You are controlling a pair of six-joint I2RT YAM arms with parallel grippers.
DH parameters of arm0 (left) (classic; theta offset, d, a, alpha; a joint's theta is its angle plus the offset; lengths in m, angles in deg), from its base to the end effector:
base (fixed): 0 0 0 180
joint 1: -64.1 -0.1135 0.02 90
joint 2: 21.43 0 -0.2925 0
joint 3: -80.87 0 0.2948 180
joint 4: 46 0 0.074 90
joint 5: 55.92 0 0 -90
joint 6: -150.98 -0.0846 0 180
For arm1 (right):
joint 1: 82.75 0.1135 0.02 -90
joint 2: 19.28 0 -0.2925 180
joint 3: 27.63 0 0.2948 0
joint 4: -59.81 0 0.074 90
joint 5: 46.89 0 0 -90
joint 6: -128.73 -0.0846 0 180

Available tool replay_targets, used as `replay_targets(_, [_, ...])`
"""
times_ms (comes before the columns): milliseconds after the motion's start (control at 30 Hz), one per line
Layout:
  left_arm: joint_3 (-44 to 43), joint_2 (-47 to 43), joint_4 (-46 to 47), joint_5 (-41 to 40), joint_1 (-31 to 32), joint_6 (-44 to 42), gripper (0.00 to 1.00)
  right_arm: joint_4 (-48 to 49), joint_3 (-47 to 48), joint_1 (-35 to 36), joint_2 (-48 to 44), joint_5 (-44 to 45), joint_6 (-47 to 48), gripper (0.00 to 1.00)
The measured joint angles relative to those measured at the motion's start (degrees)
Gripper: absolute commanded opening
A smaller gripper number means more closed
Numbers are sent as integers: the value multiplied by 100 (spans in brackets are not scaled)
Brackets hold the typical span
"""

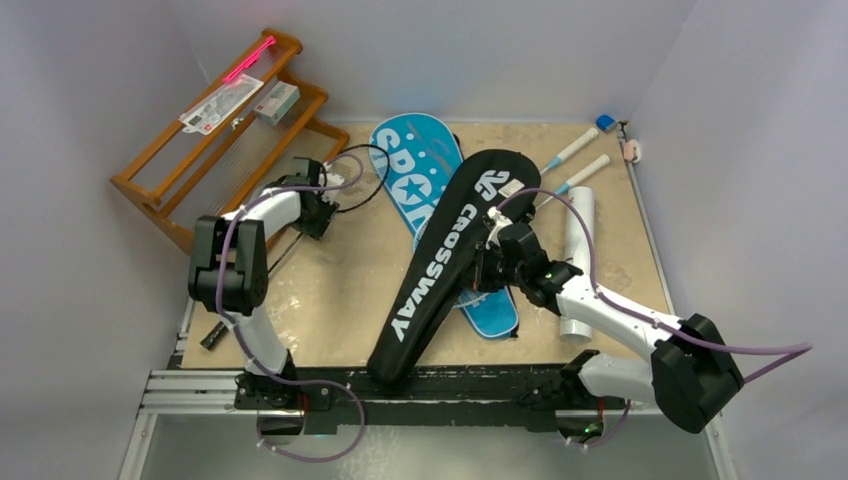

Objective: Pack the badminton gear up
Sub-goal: Pick up the racket from the center of the board.

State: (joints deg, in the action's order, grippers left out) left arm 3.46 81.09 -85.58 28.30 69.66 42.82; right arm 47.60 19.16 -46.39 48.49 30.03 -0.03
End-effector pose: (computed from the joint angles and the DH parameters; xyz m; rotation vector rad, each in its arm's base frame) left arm 0.4168 -0.0320 0.1310 0.5262 2.6550 0.2025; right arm 0.2427 0.2025 0.1931 -0.0946 2.3066 0.9690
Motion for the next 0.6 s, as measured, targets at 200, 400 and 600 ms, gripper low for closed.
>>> replay_targets(200, [-411, 457, -35, -13, -105, -50, 13, -13, 0, 0, 2, -2, 0, 0])
replay_targets(400, [-579, 573, -367, 149, -136, -85, 0, -7, 74, 0, 160, -44, 0, 0])
replay_targets(600, [-621, 315, -835, 588, 50, 129, 0, 118, 358, 0, 629, -168, -20, 0])
